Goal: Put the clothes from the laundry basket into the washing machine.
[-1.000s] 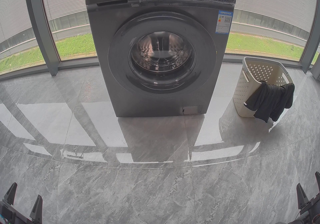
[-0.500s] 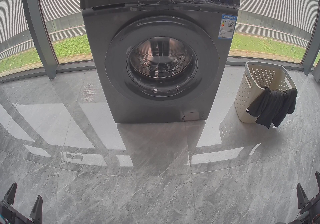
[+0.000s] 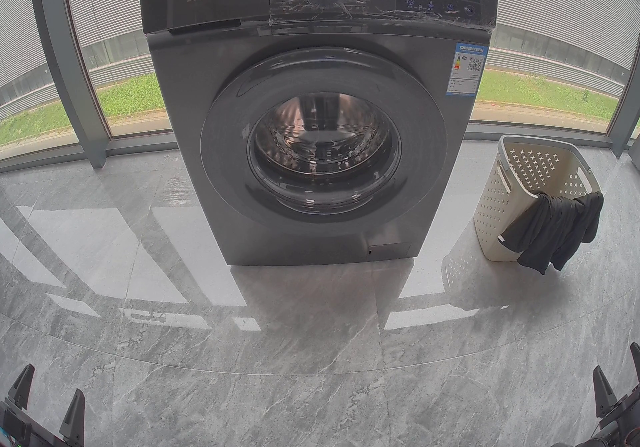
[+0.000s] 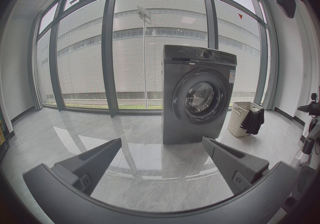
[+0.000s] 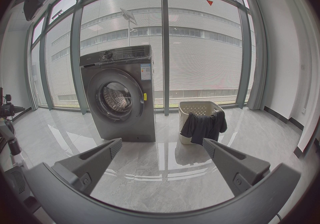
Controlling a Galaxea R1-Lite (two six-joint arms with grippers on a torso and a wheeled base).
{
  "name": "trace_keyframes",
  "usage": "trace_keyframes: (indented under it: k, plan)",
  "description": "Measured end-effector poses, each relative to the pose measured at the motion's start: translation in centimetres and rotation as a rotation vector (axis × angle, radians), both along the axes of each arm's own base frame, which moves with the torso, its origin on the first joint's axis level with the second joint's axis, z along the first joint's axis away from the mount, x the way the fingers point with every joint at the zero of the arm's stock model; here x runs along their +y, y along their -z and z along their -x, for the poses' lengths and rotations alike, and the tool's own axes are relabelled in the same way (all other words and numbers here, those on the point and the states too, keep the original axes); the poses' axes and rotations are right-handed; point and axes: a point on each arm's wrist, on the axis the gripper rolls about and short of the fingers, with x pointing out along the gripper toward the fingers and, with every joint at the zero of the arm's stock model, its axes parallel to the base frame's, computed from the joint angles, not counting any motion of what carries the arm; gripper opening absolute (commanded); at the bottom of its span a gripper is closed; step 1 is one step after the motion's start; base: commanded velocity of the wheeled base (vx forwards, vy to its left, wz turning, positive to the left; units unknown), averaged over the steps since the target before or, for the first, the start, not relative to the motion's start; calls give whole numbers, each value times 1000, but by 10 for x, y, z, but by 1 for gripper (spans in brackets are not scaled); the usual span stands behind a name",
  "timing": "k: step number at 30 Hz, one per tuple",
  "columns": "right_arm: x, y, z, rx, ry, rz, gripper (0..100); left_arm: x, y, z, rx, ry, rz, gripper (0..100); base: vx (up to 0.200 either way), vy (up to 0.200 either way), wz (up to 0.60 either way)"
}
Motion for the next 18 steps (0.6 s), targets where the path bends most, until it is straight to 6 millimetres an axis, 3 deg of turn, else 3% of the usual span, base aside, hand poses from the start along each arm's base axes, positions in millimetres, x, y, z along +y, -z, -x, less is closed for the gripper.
trace_keyframes:
  k: [12, 18]
  plan:
    - [0, 0, 0, 0, -2, 3, 100, 0, 0, 0, 0, 0, -1, 100, 200, 0, 0]
    - [0, 0, 0, 0, -1, 3, 100, 0, 0, 0, 0, 1, -1, 100, 0, 0, 0]
